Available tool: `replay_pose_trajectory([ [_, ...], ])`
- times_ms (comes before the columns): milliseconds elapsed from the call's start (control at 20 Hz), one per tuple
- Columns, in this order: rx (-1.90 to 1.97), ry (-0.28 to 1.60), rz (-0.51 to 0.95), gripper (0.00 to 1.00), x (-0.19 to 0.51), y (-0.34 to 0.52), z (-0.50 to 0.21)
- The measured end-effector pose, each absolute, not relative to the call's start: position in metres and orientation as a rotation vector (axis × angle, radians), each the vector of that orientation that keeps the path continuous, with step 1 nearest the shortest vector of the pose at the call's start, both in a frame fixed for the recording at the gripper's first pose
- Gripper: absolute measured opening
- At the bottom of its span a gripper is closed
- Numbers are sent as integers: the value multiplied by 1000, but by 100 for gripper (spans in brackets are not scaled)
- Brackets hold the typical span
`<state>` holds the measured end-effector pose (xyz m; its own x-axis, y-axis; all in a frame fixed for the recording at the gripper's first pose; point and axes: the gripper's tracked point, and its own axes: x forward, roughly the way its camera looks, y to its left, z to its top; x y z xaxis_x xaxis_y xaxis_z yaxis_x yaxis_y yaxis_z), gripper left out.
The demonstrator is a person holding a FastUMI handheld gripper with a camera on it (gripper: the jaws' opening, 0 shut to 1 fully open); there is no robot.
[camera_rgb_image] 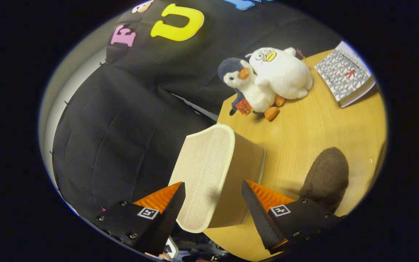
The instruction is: Open the storage box then place both shoes into the box .Put the left shoe in first, then the right shoe, with the right side of both shoes facing outward in a uniform manner.
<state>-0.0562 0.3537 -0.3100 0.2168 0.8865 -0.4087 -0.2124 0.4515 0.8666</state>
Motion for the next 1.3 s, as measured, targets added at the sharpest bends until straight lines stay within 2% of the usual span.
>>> replay_pose_trajectory([
  [300,820,1155,906,94,-65,368,-318],
  [350,822,1163,912,85,-66,372,-319],
  [400,829,1164,921,85,-67,377,-319],
  [500,835,1184,947,73,-70,379,-317],
  [550,838,1163,941,72,-66,376,-316],
  [650,905,1136,963,26,-67,393,-306],
  [700,926,1110,942,23,-59,374,-298],
  [750,899,1106,957,4,-60,375,-297],
  [1000,854,1114,937,4,-60,376,-291],
  [1300,759,1071,922,4,-57,384,-237],
])
